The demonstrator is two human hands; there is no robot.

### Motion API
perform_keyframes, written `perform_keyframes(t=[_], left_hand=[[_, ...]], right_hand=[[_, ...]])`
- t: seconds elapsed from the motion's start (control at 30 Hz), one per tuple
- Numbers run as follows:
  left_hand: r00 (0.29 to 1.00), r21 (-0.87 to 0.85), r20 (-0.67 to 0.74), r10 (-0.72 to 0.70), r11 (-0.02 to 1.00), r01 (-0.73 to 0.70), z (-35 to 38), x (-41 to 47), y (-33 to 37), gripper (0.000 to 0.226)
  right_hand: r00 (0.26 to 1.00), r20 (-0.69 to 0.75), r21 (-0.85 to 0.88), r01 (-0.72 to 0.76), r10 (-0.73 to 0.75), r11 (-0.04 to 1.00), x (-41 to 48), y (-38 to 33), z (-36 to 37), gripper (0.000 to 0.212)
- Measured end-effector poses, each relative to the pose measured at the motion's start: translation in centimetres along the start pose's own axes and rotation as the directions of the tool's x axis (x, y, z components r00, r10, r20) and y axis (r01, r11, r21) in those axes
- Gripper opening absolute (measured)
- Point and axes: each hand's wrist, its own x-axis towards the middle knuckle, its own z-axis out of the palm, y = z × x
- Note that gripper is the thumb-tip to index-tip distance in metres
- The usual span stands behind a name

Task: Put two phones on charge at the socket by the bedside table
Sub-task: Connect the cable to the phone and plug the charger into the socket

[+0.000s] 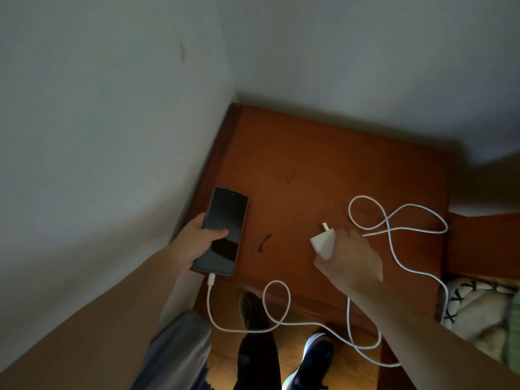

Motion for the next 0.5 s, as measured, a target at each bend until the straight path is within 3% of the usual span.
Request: perform_keyframes(t=[0.2,0.33,0.5], left_hand=[[0.991,0.083,-0.078,0.106,0.992,-0.100,0.5,1.8,-0.6,0.028],[0.966,0.235,-0.163,0.201,0.959,-0.160,1.3,2.4,-0.5,0.040],[0.948,0.363,-0.186,0.257,0.915,-0.177,2.3,2.5,0.0,0.066]], right_hand=[[0.995,-0.085,0.234,-0.022,0.042,0.972,-0.1,-1.0,-1.2,0.062],[0.997,-0.069,0.488,0.013,0.024,0.873,0.9,-2.6,-2.2,0.062],[0.999,-0.032,0.591,0.038,-0.023,0.806,1.6,-5.6,-2.5,0.072]])
